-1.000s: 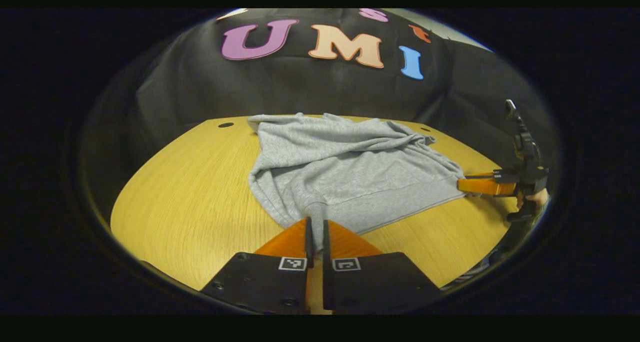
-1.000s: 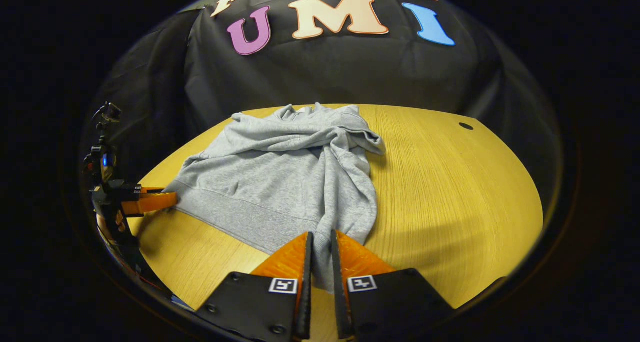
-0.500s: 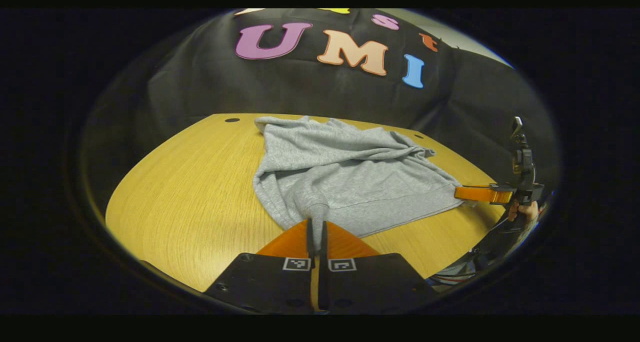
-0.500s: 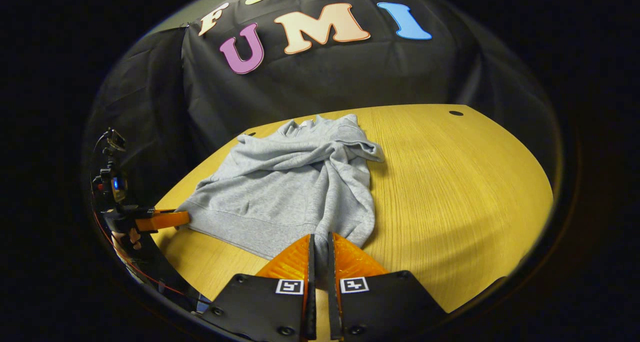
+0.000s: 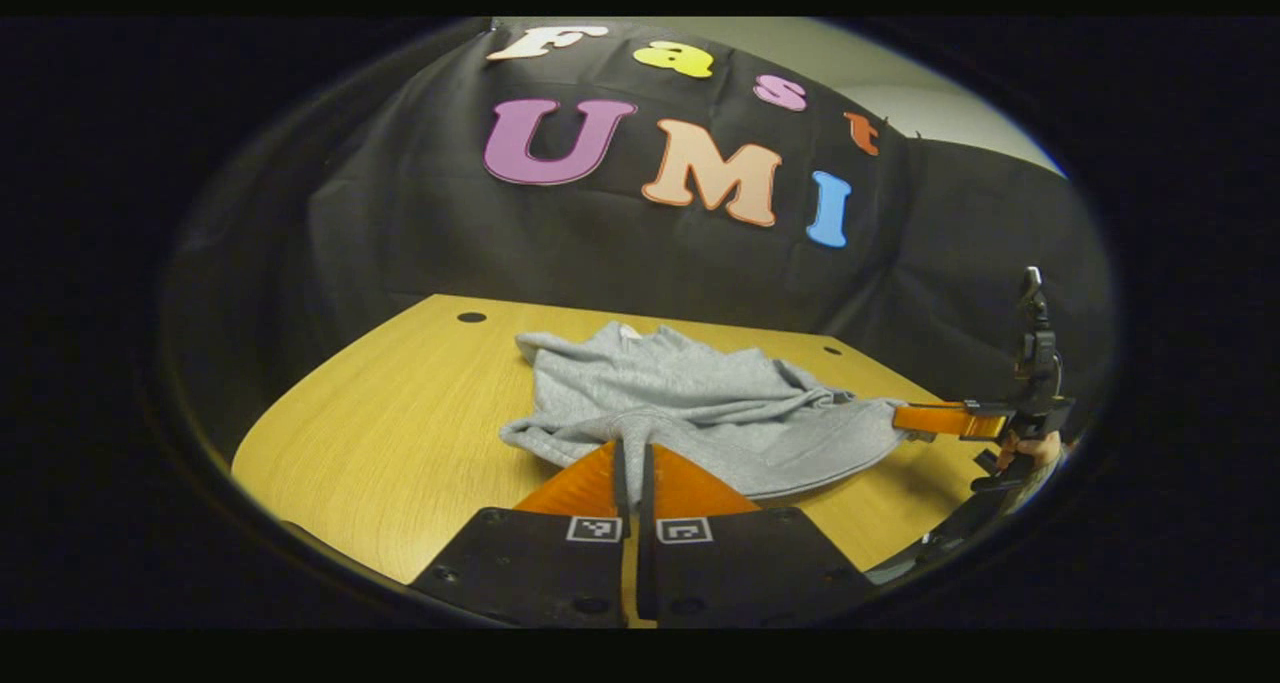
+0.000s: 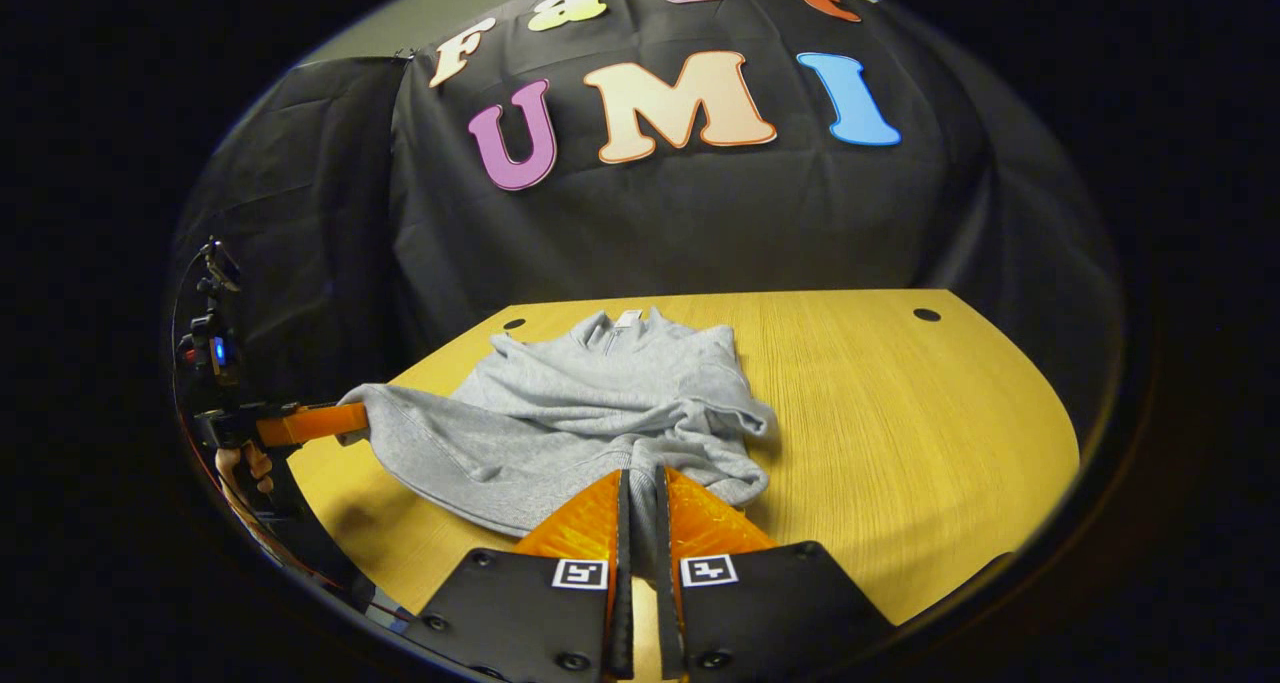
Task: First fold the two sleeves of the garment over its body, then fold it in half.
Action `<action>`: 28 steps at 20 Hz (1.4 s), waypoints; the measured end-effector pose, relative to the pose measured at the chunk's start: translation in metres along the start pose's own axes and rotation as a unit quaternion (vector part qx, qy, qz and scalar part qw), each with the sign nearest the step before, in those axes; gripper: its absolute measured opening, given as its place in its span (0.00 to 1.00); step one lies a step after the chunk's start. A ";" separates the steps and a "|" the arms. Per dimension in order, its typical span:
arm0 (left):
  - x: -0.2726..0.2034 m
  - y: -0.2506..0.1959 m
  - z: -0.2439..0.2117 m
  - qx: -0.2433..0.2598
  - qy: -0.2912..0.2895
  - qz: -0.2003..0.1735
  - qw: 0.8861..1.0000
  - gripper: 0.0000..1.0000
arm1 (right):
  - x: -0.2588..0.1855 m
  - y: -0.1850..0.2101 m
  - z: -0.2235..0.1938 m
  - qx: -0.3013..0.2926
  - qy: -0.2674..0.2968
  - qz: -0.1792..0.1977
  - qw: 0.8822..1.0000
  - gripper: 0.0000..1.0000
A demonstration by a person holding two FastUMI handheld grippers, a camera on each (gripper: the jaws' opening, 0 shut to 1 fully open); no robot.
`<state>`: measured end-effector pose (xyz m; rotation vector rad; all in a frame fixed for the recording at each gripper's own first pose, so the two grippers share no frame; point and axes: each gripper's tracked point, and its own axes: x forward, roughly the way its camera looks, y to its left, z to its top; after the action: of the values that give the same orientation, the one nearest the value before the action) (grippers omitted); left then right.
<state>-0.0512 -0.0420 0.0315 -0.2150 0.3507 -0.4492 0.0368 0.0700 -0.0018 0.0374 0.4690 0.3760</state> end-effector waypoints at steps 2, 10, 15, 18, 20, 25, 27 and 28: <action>0.015 0.001 0.015 -0.014 -0.007 0.000 1.000 0.00 | 0.009 -0.004 0.017 0.008 -0.003 -0.002 1.000 0.12; 0.086 0.020 0.045 -0.006 -0.011 0.032 0.999 0.00 | 0.066 -0.021 0.040 0.007 0.035 -0.004 0.999 0.12; 0.128 0.034 0.043 -0.004 0.011 0.055 0.998 0.00 | 0.097 -0.027 0.047 0.026 0.052 0.003 0.998 0.12; 0.152 0.041 0.036 0.008 0.027 0.066 0.997 0.00 | 0.117 -0.035 0.046 0.039 0.064 0.000 0.997 0.12; 0.168 0.049 0.028 0.016 0.043 0.076 0.996 0.00 | 0.129 -0.039 0.043 0.049 0.071 0.002 0.996 0.12; 0.191 0.058 0.013 0.031 0.067 0.088 0.993 0.04 | 0.153 -0.046 0.041 0.102 0.083 0.013 0.991 0.14; 0.196 0.063 0.015 0.048 0.064 0.097 0.992 0.04 | 0.159 -0.046 0.045 0.121 0.077 0.022 0.989 0.21; 0.197 0.066 0.019 0.059 0.060 0.104 0.991 0.06 | 0.162 -0.047 0.049 0.130 0.074 0.025 0.988 0.25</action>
<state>0.1471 -0.0722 -0.0252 -0.0345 0.4578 -0.2769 0.2085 0.0874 -0.0340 0.2766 0.6622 0.3668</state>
